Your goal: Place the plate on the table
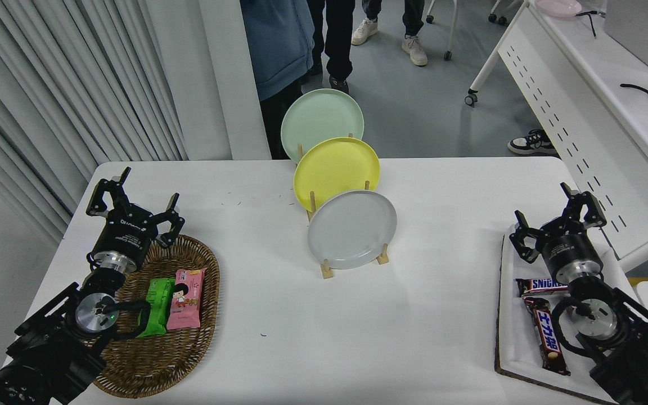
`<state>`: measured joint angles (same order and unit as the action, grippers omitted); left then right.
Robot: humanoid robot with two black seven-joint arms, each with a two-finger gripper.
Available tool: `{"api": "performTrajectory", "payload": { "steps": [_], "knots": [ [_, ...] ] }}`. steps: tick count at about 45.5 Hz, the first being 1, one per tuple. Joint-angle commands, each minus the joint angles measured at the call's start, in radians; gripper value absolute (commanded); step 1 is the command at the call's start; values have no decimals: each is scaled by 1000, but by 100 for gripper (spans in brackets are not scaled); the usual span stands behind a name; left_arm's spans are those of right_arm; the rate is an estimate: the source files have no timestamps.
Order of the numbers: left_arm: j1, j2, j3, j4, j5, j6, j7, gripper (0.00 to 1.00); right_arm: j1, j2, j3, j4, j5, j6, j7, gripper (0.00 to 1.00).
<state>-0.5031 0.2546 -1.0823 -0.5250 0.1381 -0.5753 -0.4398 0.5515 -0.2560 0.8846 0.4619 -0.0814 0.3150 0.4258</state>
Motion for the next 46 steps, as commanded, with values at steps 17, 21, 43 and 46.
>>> {"api": "performTrajectory", "payload": {
  "steps": [17, 21, 43, 46],
  "knots": [
    [0, 0, -1, -1, 0, 2, 0, 100, 54, 14, -9, -23, 0, 1, 1, 99],
    [0, 0, 1, 0, 0, 2, 0, 100, 53, 14, -10, -23, 0, 4, 1, 99],
    [0, 0, 1, -1, 0, 2, 0, 100, 84, 6, -13, -25, 0, 7, 1, 99],
    [0, 0, 1, -1, 0, 2, 0, 100, 85, 4, -13, -25, 0, 9, 1, 99]
  ]
}}
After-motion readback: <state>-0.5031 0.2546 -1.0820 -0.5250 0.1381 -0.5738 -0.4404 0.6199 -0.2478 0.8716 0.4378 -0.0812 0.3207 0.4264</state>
